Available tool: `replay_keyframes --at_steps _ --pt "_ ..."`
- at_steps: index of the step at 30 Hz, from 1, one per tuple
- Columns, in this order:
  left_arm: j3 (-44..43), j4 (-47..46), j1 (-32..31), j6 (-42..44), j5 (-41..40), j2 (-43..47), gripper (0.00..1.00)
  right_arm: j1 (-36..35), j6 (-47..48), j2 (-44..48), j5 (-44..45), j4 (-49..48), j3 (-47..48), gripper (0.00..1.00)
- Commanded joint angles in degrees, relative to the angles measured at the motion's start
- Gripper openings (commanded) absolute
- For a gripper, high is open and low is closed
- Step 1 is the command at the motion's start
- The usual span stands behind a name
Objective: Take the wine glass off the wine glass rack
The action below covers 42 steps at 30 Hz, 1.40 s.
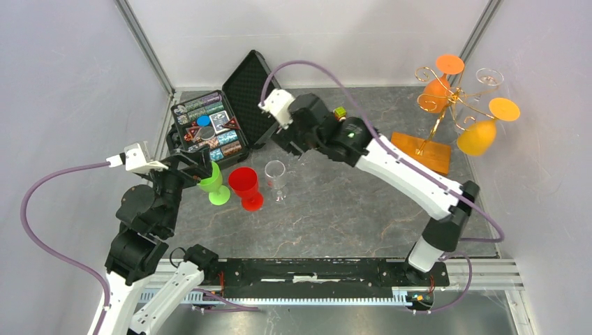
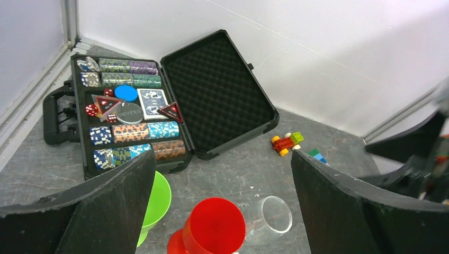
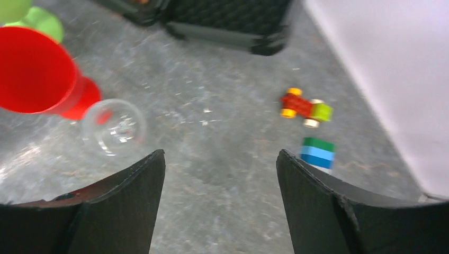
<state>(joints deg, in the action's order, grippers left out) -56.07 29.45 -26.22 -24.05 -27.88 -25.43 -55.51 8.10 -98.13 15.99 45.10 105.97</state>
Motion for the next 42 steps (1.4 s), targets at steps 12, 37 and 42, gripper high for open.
replay_keyframes --at_steps 12,37,42 --pt "-0.34 -5.47 0.15 3.44 15.0 -6.68 1.0 25.35 21.19 16.91 24.65 -10.55 2.57 0.95" --pt "2.28 -5.9 0.2 3.54 17.85 -11.57 1.0 53.21 19.14 3.24 12.6 -13.38 8.1 0.78" --pt "2.53 -5.77 0.2 3.49 17.54 -11.79 1.0 53.48 19.48 0.01 11.34 -13.67 10.1 0.78"
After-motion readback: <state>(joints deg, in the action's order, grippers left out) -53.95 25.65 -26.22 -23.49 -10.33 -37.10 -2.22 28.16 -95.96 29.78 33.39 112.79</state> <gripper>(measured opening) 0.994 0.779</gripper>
